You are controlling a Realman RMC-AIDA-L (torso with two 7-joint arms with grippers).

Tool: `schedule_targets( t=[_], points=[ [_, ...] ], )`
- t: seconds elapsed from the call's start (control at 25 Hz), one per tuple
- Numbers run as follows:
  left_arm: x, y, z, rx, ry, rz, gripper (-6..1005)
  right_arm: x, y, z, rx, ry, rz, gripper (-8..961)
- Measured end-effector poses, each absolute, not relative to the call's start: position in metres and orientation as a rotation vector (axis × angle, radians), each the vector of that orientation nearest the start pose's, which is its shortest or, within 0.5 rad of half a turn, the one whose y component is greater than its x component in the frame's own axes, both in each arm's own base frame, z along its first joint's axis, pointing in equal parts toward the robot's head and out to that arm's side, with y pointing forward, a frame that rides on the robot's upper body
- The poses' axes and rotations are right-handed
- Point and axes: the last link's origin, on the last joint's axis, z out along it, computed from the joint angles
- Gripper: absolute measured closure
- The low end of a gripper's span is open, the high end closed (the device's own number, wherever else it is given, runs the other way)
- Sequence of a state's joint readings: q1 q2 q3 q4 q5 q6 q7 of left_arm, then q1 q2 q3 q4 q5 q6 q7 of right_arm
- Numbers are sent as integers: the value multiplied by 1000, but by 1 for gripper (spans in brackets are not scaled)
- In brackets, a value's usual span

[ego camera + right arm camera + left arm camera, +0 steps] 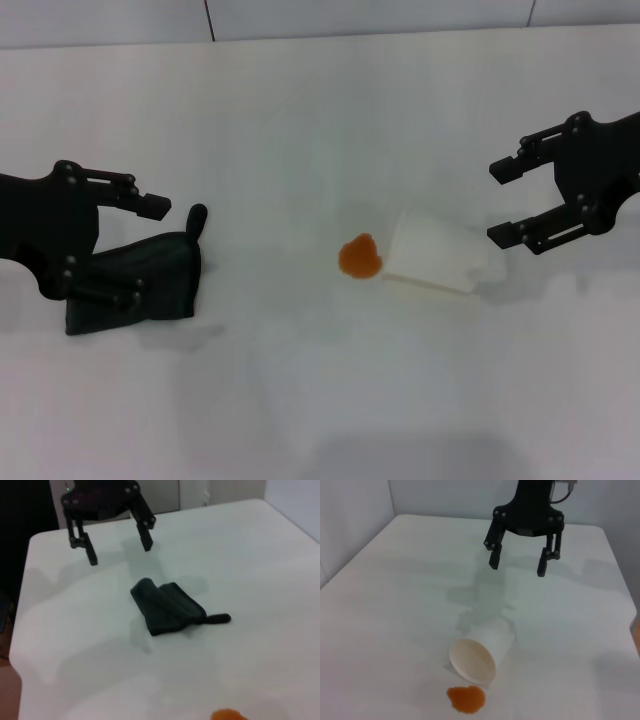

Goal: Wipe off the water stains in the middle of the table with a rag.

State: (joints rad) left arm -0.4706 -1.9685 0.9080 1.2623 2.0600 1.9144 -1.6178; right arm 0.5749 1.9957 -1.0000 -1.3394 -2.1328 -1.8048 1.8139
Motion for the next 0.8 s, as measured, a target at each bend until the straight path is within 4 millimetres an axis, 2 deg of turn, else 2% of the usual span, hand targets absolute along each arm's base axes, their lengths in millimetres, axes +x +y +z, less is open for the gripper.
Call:
schedule_targets(
  t=[0.28, 0.48, 0.8],
  points=[
    [-215, 311, 87, -3032, -183, -212, 183, 179, 325, 79, -2964, 111, 240, 207],
    [-214, 312, 87, -3031, -179, -213, 183, 184, 321, 87, -2940, 124, 262, 208],
    [-213, 313, 88, -3018, -175, -211, 183, 185, 321, 88, -2935, 129, 254, 209]
  ],
)
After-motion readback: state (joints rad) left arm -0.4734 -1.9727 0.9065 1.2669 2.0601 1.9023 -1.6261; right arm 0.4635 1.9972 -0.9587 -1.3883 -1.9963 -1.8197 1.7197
